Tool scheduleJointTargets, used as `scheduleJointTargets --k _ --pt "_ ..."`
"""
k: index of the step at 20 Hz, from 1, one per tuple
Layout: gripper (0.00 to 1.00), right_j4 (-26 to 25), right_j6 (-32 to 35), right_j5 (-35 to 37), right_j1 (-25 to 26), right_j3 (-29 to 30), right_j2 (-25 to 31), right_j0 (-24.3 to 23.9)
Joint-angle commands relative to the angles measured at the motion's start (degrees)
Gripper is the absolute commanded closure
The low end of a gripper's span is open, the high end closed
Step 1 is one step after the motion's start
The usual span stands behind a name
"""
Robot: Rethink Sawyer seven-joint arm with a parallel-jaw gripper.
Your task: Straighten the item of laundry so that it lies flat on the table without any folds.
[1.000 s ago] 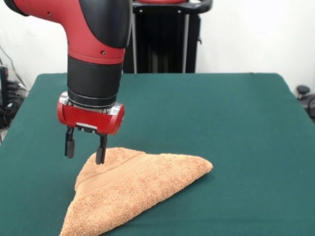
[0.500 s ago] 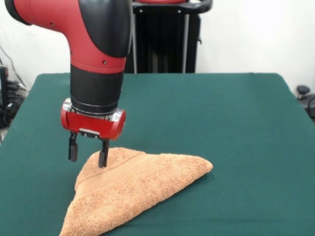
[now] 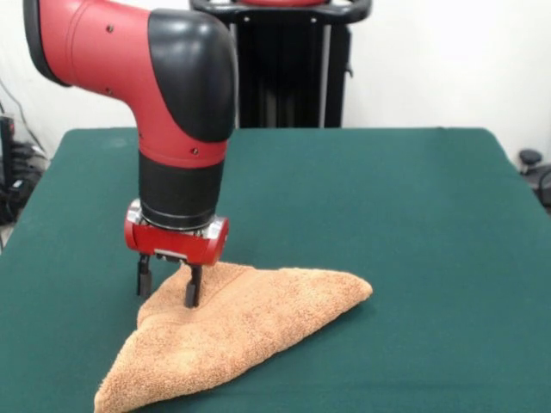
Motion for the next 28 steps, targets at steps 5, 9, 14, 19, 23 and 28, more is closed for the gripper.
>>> scheduleJointTargets --k 5,9,14,19,23,28 --pt "0.00 0.0 7.5 -2.6 3.7 0.8 6.2 -0.2" --pt "0.00 -0.4 7.3 -3.2 3.3 1.5 6.3 -0.4" --pt "0.00 -0.6 7.5 -3.3 2.9 1.7 5.9 -0.1" --pt "0.00 -1.2 6.7 -3.7 2.5 2.1 6.5 -0.5" --pt "1.00 -1.3 7.6 -4.7 2.0 2.3 5.7 0.4" --pt "1.00 -1.0 7.2 -4.2 2.4 1.8 6.2 0.0"
